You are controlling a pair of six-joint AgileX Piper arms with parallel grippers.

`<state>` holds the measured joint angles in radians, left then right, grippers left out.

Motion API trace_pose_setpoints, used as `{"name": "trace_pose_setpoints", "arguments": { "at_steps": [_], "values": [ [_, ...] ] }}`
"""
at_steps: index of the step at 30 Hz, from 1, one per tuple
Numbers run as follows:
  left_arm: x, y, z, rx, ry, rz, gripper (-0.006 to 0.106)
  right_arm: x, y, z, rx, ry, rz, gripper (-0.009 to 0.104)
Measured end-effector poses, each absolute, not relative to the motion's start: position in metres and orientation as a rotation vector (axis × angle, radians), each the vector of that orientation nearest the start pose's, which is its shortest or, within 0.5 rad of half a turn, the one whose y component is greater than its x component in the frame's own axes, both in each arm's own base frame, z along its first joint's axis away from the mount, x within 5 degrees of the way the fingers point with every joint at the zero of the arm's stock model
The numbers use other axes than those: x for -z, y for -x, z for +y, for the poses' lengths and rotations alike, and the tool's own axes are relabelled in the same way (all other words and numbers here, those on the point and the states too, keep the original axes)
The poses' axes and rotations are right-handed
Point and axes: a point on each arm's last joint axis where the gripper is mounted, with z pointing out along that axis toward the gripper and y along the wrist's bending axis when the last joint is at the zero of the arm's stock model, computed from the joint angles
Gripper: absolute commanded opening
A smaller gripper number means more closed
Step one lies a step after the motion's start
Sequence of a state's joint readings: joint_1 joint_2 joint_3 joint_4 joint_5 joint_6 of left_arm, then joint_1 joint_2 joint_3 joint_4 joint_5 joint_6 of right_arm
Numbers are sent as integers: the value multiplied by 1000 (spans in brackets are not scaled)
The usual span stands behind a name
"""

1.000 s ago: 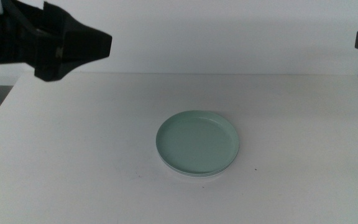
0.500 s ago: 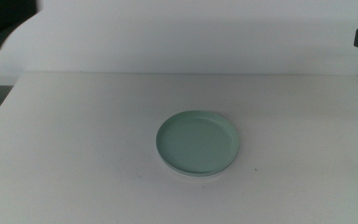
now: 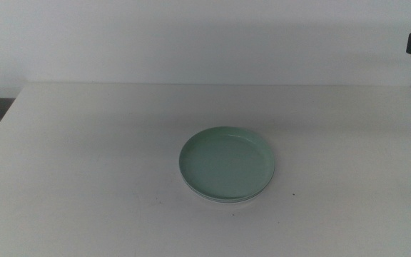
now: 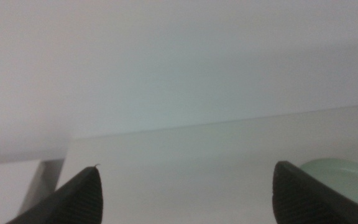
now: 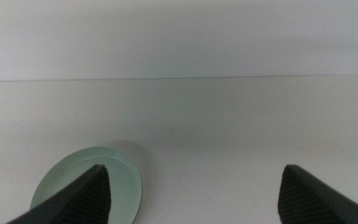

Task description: Stack the three bowls on top of each other.

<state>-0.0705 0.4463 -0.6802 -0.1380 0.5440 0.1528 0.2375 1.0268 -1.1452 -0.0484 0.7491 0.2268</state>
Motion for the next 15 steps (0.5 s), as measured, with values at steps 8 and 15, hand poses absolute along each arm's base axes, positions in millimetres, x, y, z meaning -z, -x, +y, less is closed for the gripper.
{"name": "trace_pose_setpoints", "arguments": {
  "at_steps": [8,15],
  "values": [
    [-354,-77,-8,41,-119,1767,94,-410,-201,45,-220,29,2123,93],
    [-356,-78,-6,-6,-133,1743,94,-410,-201,45,-220,29,2123,93]
  ]
}}
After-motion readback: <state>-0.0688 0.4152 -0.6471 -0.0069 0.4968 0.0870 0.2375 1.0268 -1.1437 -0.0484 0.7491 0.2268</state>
